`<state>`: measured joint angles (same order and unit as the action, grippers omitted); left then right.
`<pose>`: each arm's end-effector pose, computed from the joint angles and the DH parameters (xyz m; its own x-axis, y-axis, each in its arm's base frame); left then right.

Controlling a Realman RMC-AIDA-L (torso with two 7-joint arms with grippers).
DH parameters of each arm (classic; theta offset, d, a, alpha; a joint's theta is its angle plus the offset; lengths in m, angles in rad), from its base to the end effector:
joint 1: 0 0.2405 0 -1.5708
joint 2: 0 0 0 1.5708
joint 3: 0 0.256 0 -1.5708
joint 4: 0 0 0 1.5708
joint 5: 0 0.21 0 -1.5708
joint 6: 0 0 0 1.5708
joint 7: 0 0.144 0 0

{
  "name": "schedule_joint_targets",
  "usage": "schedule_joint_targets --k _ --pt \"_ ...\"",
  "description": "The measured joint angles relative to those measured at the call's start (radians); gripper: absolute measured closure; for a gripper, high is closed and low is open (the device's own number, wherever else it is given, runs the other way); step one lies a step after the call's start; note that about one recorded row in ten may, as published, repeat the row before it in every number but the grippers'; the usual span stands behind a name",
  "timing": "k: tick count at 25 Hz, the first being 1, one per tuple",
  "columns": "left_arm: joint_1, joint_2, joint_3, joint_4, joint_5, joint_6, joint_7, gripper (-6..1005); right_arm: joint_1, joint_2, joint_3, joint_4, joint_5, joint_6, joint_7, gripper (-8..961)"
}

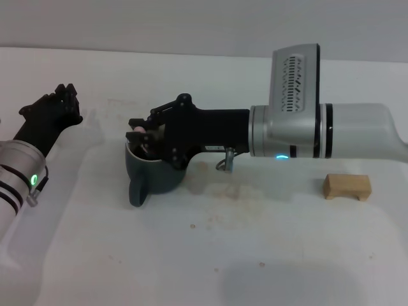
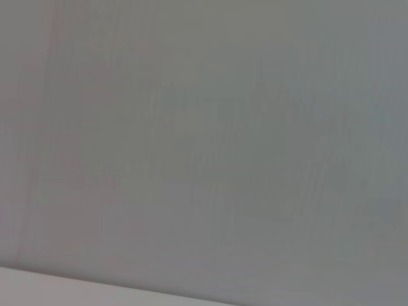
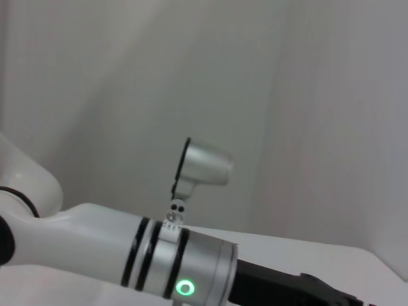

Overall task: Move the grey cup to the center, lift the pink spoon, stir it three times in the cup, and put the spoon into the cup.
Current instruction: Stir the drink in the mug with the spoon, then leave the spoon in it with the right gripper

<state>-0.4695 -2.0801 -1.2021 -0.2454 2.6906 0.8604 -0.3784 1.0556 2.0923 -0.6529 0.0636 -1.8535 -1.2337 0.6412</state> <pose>-0.3239 0.3605 -0.0309 0.5768 0.1595 0.8011 0.8163 -0.1499 -0.5579 0.1266 0.3671 -0.1200 0.8456 0.1391 -0.5153 0.0278 -0.9756 -0.2177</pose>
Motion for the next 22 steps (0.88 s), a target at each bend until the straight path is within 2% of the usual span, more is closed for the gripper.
schedule_joint_targets --k 22 --pt "0.002 0.000 0.020 -0.002 0.000 0.000 -0.002 866 -0.040 0.000 0.066 -0.026 0.008 0.032 -0.014 854"
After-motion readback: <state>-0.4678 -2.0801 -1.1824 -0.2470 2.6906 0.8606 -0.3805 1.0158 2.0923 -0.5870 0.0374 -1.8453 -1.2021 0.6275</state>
